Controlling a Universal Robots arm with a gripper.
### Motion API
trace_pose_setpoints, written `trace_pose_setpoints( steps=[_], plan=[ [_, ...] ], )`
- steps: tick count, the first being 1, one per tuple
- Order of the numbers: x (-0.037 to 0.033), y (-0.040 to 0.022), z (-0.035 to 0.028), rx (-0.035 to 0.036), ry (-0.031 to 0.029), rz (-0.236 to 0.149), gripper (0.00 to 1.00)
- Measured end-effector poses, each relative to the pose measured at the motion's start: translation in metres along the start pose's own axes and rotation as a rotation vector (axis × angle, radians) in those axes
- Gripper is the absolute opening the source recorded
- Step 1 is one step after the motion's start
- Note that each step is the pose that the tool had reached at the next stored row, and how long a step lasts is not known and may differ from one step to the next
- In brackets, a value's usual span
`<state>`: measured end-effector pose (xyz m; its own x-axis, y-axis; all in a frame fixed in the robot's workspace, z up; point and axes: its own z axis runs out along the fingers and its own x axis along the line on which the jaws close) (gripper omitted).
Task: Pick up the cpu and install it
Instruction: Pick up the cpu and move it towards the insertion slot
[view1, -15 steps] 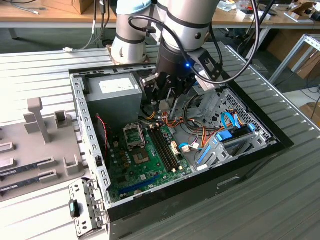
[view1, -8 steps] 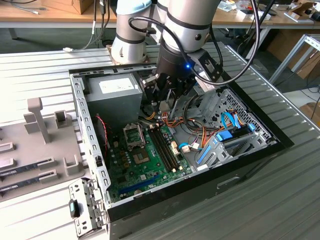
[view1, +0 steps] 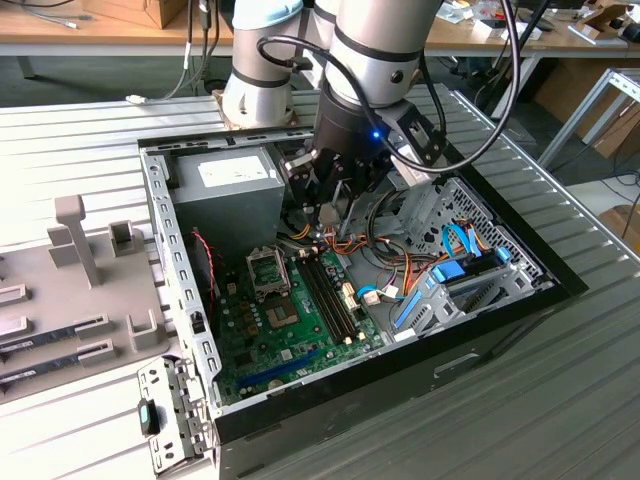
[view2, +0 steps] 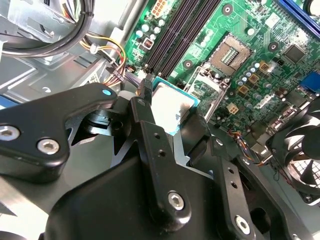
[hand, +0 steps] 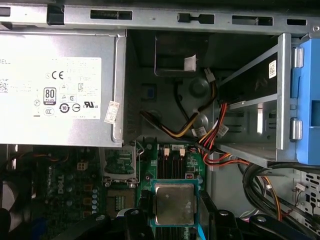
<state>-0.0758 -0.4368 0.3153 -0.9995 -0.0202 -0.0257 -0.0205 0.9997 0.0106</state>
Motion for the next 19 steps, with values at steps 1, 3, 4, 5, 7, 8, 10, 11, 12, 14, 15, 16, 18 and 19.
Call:
trace_pose_setpoints(
  steps=[1,3,4,5,7,8,10,11,12,14,15,16,18,19],
  plan=[
    [0.0001,-0.0003,0.0002,0.0,-0.0001,0.0,0.47],
    [0.0001,-0.0007,0.0005,-0.0001,-0.0001,0.0,0.47],
    [0.0002,-0.001,0.0006,0.0,-0.0001,0.0,0.47],
    [0.0003,-0.0013,0.0008,0.0,0.0,0.0,0.47],
    [0.0004,-0.0017,0.001,0.0,0.0,0.0,0.47],
    [0.0004,-0.0021,0.0012,0.0,-0.0001,0.0,0.47],
    [0.0005,-0.0028,0.0015,0.0,0.0,0.0,0.47],
    [0.0006,-0.0033,0.0018,0.0,-0.0001,0.0,0.47],
    [0.0006,-0.0036,0.002,-0.0001,-0.0001,0.0,0.47],
    [0.0007,-0.0041,0.0023,0.0,0.0,0.0,0.47],
    [0.0007,-0.0044,0.0024,0.0,0.0,0.0,0.47],
    [0.0007,-0.0047,0.0026,0.0,0.0,0.0,0.47],
    [0.0008,-0.0053,0.003,-0.0001,0.0,0.0,0.47],
    [0.0008,-0.0057,0.0032,0.0,0.0,0.0,0.47]
  ],
)
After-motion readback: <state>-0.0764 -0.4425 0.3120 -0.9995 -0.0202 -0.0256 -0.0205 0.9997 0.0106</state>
